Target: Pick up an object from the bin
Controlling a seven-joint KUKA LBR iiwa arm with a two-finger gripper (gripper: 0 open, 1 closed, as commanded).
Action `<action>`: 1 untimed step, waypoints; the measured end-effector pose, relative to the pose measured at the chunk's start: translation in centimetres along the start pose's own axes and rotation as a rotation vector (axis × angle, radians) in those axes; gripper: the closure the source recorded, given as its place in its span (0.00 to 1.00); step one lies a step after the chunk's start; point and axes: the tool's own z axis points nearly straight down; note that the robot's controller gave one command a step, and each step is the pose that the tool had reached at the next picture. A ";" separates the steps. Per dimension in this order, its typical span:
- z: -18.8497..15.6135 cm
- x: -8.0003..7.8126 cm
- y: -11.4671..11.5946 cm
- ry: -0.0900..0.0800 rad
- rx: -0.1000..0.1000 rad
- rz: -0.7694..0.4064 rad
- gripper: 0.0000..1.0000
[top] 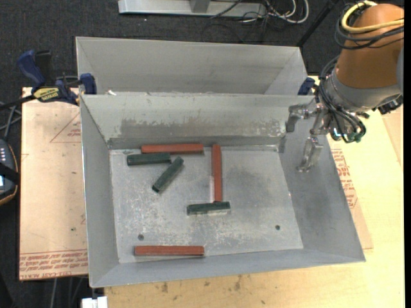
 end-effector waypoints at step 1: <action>-0.5 -0.1 0.0 -0.007 0.001 -0.002 0.00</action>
Offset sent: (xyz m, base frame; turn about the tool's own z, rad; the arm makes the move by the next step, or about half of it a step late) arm 0.0050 0.0792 -0.0472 -0.2509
